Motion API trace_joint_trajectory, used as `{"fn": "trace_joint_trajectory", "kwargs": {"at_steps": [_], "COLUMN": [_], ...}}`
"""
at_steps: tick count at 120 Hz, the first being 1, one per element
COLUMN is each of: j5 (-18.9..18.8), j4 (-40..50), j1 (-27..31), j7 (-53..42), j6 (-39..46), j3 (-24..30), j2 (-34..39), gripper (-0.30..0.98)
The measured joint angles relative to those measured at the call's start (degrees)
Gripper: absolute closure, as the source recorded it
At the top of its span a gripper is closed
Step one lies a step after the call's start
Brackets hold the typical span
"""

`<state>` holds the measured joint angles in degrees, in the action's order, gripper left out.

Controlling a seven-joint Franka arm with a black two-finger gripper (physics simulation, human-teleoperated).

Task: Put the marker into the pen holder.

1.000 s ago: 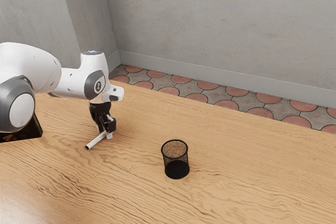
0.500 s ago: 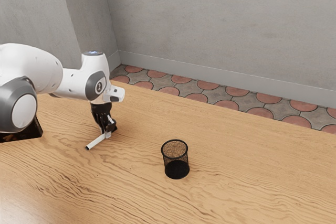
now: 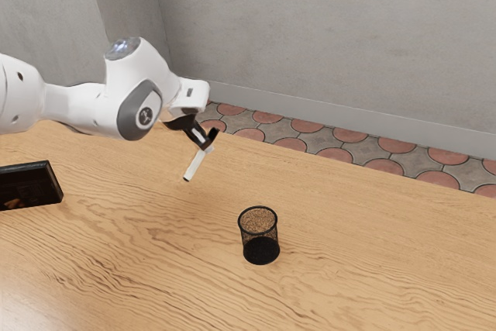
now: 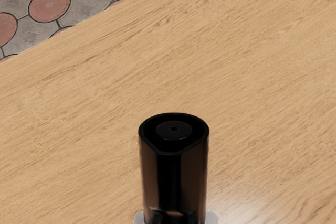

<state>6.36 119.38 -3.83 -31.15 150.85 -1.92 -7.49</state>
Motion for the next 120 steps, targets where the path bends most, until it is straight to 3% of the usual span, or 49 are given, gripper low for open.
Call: {"fn": "trace_joint_trajectory", "kwargs": {"at_steps": [15, 39, 97, 120], "j5": [1.0, 1.9, 4.1, 4.1], "j4": [0.7, 0.1, 6.9, 6.5], "j1": [-0.2, 0.0, 0.0, 0.1], "j7": [0.2, 0.1, -1.0, -1.3], "j6": [6.6, 12.2, 18.5, 18.4], "j3": [7.4, 13.0, 18.1, 18.2], "j2": [0.7, -1.9, -2.6, -3.8], "gripper": [0.75, 0.75, 0.73, 0.36]}}
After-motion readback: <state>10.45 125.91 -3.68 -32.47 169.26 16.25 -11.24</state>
